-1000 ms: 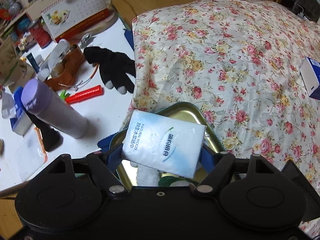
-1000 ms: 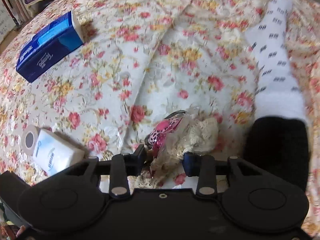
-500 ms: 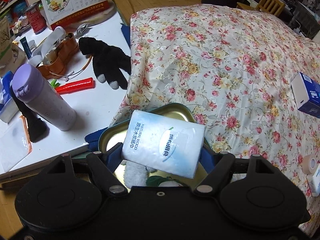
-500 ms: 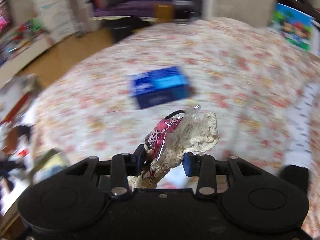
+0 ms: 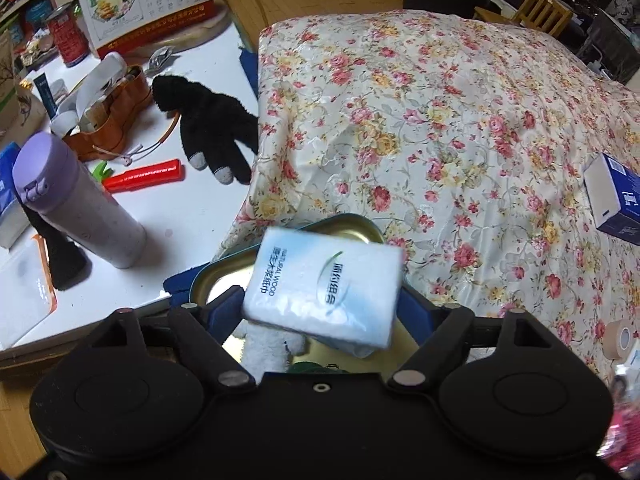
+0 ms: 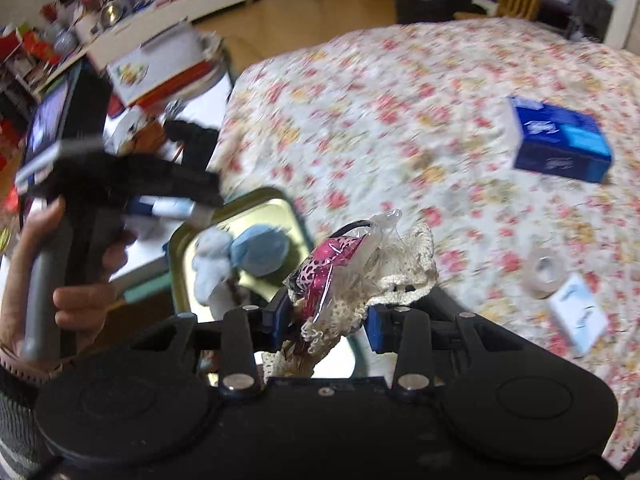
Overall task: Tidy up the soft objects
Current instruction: 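Carry the tissue pack and pouch bag to the gold tray and release both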
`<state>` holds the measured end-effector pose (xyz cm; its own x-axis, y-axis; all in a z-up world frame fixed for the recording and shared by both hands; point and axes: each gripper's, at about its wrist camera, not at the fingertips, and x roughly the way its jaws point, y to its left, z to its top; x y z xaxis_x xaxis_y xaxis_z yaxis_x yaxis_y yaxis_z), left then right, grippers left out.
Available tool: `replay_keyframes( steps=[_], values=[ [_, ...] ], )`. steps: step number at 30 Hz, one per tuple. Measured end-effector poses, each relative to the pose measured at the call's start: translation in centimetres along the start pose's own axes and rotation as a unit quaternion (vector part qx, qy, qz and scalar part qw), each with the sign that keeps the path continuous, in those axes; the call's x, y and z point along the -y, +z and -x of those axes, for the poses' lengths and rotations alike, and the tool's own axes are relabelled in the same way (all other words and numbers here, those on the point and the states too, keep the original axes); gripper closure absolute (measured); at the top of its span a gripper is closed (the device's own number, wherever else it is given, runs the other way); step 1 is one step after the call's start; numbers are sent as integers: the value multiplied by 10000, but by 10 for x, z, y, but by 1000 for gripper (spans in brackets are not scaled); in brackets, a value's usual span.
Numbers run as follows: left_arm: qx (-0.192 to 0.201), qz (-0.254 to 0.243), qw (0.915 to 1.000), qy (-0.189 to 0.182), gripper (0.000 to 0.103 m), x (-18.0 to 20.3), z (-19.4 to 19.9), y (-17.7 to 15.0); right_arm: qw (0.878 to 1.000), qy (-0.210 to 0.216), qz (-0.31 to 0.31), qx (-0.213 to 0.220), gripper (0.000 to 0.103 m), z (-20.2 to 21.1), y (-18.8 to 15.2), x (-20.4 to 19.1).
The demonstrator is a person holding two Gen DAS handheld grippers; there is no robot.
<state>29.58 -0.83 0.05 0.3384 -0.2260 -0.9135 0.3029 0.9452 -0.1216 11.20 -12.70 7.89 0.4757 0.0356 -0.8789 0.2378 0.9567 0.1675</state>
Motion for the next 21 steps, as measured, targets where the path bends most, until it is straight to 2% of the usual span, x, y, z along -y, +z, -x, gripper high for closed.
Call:
replay_keyframes(
  steps=[4,13,17,21],
  values=[
    [88,-95,9999,71,16,5,3,0,9998,-21,120,-157,66,-23,-3,-12],
    [-146,141,9995,232,15,-2,-22,1,9987,-136,350,-356,66,-47,-11,-31],
    [-161,-129,9977,651,15,-1,-38,-4,9981,-79,314,-531,66,-62,-12,-32],
    [-223,-28,9987,450,15,-9,-44,-6,9973,-14,319,-667,65,-74,-13,-35]
  ],
)
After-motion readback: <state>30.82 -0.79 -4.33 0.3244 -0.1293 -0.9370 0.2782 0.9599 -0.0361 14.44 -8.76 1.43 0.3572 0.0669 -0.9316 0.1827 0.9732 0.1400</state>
